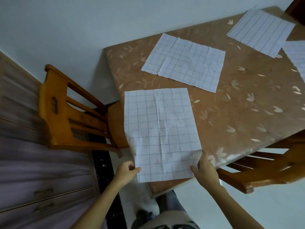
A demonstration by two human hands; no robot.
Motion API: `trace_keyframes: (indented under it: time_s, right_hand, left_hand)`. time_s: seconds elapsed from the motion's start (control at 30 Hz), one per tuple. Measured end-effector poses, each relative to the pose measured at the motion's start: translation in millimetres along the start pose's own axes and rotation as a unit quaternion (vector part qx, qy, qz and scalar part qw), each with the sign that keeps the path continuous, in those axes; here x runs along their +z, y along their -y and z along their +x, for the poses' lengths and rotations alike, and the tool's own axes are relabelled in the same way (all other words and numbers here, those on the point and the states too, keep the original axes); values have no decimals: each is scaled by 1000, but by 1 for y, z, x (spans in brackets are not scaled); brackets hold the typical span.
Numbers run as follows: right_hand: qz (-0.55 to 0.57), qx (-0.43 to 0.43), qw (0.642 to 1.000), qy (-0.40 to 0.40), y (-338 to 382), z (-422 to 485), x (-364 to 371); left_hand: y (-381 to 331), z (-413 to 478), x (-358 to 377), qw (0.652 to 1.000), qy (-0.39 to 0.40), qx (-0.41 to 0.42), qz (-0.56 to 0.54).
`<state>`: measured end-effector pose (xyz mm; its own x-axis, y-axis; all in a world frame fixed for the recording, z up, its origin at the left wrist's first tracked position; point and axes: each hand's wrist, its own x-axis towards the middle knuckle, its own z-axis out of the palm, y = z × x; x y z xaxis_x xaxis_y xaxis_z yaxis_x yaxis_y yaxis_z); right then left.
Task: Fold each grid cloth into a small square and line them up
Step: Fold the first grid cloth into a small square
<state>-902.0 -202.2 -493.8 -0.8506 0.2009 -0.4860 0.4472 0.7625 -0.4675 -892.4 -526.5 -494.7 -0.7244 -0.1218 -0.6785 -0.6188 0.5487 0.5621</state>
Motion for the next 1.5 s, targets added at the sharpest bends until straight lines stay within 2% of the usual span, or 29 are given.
trace_keyframes:
  time_s: [0.1,0.23,0.57,0.77,0.93,1.3,1.5]
  right_hand:
    - [26,17,999,30,-12,-11,0]
    - [70,25,995,66,-22,-26,0]
    - [223,-72,972,7,-16,-77,-29]
    - [190,-103,976,8,-25,-95,-38]
    - [187,-110,976,-18,-29,-105,-46]
    - [126,-155,977,-74,6,-62,-97]
    - [112,-114,986,-50,28,5,-117]
  left_hand:
    - [2,-13,-3,998,30,-42,-48]
    - [9,-31,-13,980,80,-36,-177]
    - [21,-77,-28,942,-10,2,-337]
    - [41,-102,-35,961,-56,107,-250]
    - [55,-113,-42,954,-106,196,-202]
    - [16,-93,-69,952,-151,186,-190]
    - [-31,-51,-79,954,-158,163,-197]
